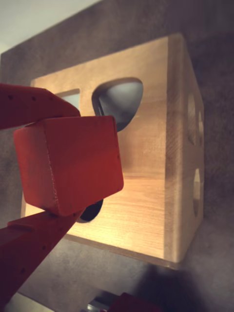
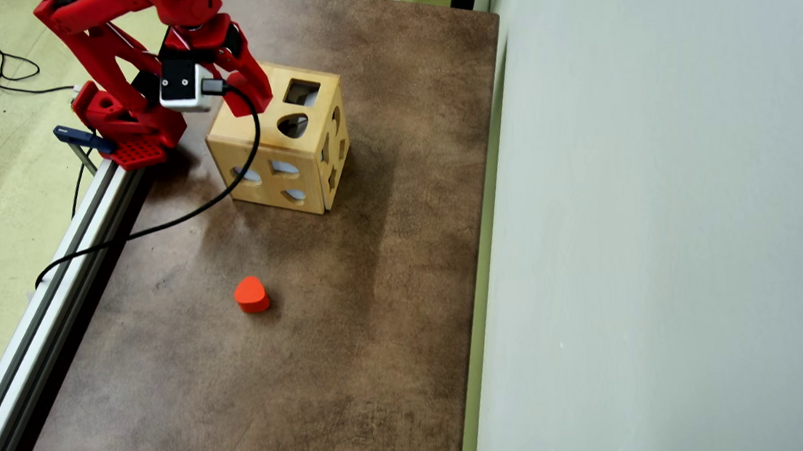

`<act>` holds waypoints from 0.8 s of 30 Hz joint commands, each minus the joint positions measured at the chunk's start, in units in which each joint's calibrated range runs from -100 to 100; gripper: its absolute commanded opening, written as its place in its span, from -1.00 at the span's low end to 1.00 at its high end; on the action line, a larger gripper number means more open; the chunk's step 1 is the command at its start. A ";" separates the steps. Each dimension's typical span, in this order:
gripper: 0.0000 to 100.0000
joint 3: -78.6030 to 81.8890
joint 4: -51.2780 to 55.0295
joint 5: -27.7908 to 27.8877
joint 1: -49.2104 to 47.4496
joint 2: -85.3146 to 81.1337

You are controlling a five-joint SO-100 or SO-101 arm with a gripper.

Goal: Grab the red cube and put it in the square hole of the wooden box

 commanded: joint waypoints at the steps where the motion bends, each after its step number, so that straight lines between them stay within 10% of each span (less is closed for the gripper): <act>1: -0.97 -2.33 -0.07 -0.78 -1.14 0.17; 24: -0.97 -17.80 -0.15 -5.86 -8.35 14.52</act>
